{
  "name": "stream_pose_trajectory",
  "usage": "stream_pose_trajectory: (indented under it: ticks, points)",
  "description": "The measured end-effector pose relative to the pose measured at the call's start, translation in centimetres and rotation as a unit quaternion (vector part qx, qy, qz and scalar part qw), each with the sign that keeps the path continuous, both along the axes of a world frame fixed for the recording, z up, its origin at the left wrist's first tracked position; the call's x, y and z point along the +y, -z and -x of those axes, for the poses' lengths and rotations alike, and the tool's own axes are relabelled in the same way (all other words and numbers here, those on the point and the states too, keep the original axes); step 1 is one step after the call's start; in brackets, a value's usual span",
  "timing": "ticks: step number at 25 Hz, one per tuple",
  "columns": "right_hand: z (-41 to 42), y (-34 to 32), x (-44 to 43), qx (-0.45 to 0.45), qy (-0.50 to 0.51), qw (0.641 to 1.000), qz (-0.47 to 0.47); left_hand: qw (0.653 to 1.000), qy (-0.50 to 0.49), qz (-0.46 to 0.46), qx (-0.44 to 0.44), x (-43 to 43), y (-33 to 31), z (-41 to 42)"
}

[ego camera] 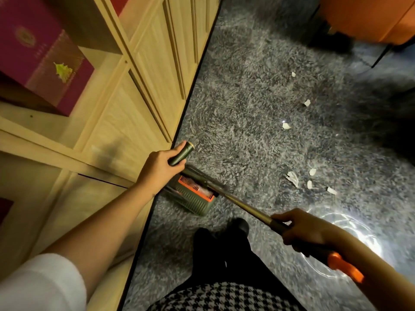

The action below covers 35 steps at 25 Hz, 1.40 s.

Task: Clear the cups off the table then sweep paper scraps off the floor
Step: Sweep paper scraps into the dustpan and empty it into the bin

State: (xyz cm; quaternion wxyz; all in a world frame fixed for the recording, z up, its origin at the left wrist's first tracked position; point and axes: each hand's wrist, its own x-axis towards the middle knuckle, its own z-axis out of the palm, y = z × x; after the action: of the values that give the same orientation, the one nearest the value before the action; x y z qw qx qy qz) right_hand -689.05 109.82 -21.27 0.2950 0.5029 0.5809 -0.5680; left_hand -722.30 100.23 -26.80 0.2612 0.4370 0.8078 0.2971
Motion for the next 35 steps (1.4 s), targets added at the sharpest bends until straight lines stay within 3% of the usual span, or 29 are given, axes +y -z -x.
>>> stream_pose_trajectory:
  ticks: [11, 21, 27, 31, 35]
  points:
    - [-5.0, -1.7, 1.1, 0.036, 0.226, 0.973, -0.011, 0.999, 0.013, -0.024, -0.038, 0.5, 0.2, 0.0]
    - [-14.8, -0.9, 2.7, 0.008, 0.432, 0.898, -0.086, 0.975, 0.219, -0.02, -0.036, 12.4, -2.1, -6.7]
    - [-23.8, 1.1, 8.2, -0.04, 0.538, 0.832, -0.129, 0.933, 0.358, 0.008, 0.029, 26.0, -2.0, -14.2]
    - [-29.7, 2.1, 13.0, -0.083, 0.583, 0.794, -0.15, 0.871, 0.486, 0.046, 0.054, 34.9, -1.5, -20.5]
    - [-31.7, 3.9, 16.7, -0.106, 0.614, 0.762, -0.176, 0.831, 0.551, 0.037, 0.069, 40.4, -0.9, -23.8]
